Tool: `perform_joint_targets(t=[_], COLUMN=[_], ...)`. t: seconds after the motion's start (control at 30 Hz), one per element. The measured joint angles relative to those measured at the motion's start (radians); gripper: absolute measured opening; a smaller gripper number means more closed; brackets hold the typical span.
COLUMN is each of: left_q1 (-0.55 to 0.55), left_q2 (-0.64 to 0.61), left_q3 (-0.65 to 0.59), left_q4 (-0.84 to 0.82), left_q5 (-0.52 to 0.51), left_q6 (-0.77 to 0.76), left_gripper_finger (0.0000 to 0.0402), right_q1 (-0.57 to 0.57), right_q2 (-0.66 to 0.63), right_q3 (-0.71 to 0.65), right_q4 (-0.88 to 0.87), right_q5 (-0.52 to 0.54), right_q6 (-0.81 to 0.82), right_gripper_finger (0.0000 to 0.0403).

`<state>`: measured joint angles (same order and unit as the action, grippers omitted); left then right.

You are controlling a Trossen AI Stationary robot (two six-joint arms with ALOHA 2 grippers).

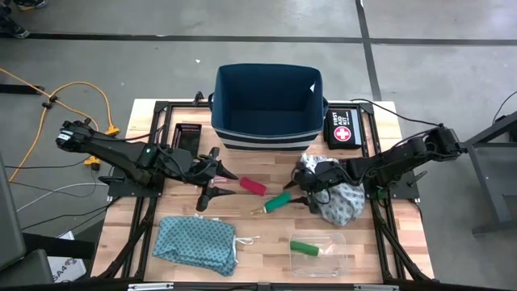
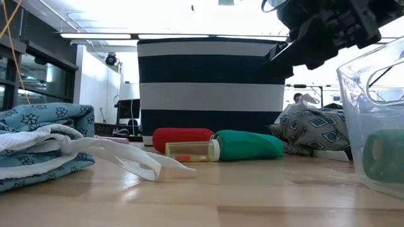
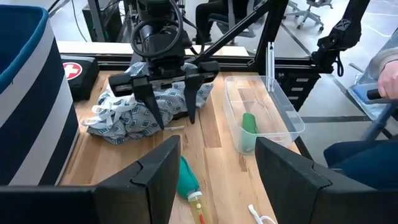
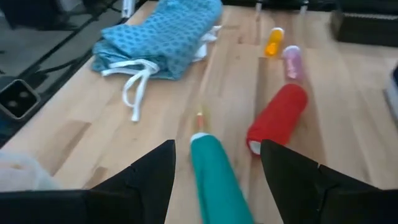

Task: Pick & Place Medicine items
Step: Put the light blue bandage into the transparent bin

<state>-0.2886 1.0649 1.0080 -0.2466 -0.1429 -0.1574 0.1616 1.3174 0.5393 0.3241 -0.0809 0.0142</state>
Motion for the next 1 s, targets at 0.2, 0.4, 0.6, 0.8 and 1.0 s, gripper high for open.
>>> perform_joint_targets(t=[0.2,0.4,0.6,0.8,1.0], left_q1=[0.000,0.000,0.000,0.000,0.000], left_q2=[0.000,0.000,0.000,0.000,0.000], left_q3=[0.000,0.000,0.000,0.001,0.001], left_q4=[0.000,0.000,0.007,0.019,0.024], left_q5=[0.000,0.000,0.000,0.000,0.000], left_q6=[0.000,0.000,0.001,0.001,0.001], left_gripper_finger=[0.0199,0.0199,0.0199,0.0199,0.0199], right_q1=[0.000,0.000,0.021,0.057,0.084], right_q2=[0.000,0.008,0.119,0.247,0.341], right_q3=[0.000,0.001,0.067,0.149,0.199], right_q4=[0.040,0.051,0.049,-0.013,-0.052], right_q5=[0.054,0.122,0.091,0.029,0.034], right_q6=[0.000,-0.033,-0.084,-0.128,-0.172], right_gripper_finger=[0.0224,0.0224,0.0224,0.0224,0.0224])
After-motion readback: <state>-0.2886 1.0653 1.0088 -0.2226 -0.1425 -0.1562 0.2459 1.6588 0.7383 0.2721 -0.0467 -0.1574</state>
